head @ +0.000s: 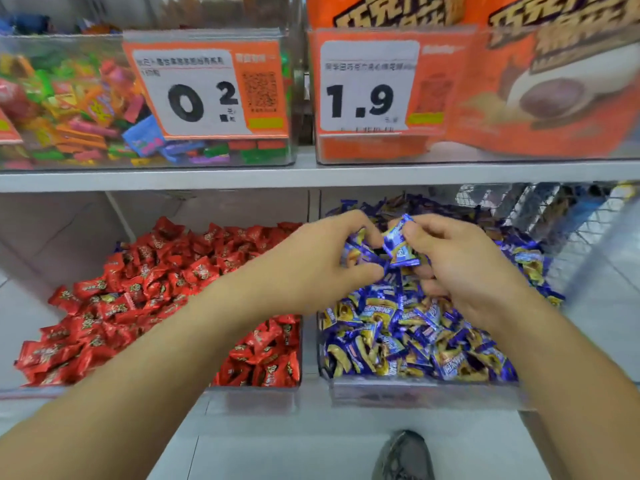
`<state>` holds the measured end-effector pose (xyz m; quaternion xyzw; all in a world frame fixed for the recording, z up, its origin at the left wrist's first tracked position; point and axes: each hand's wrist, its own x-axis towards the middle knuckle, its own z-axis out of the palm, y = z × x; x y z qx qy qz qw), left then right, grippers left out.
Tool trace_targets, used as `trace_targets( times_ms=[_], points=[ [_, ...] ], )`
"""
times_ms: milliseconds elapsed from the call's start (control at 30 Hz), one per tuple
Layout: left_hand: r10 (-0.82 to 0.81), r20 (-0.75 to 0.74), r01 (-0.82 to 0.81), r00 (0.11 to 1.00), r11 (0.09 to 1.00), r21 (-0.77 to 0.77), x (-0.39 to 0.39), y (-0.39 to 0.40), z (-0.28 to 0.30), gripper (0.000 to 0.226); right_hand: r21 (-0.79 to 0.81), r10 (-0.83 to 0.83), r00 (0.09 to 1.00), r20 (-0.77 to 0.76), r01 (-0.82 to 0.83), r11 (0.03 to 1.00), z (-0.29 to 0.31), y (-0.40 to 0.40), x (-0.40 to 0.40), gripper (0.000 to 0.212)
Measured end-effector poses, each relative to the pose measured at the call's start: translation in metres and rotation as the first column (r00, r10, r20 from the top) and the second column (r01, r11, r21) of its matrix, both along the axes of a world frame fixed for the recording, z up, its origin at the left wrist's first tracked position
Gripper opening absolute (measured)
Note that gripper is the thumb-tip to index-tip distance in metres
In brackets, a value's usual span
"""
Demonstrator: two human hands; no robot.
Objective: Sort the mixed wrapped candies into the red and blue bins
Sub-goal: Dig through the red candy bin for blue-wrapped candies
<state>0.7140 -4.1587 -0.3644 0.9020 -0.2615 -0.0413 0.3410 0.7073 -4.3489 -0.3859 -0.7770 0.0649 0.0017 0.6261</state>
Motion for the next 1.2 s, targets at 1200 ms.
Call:
trace_targets(
  times_ms=[1200],
  points=[
    [0.702,0.176,-0.671,0.690,0.530,0.519,-0.083,0.226,-0.064,0.045,-0.896,0.931,0.359,-0.059,-0.431,0.109,-0.029,0.334,0.098,0.036]
  ],
)
